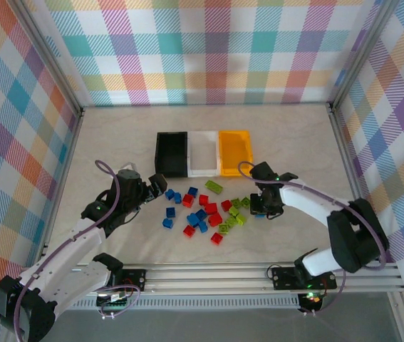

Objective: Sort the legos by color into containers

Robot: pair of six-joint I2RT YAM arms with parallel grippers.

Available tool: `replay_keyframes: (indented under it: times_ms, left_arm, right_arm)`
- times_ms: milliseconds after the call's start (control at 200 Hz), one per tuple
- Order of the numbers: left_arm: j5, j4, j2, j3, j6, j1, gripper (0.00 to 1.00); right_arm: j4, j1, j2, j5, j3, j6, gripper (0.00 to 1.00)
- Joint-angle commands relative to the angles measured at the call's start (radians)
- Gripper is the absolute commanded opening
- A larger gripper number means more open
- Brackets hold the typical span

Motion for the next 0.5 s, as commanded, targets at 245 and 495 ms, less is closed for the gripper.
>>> replay_keyframes:
  times_ms: [245,495]
  left_arm:
    - [0.063,-0.010,0.023,-0.017,-0.025,0.017,1.00]
    - [0.087,-0.048,0.022,-0.027,-0.024,0.020,1.00]
  right_arm:
    - [0.048,-0.006,0.234,-0.051,0.470,-0.097,0.28]
    - [0.005,-0.061,0.556,-0.016,0.818,-0.084,0.30]
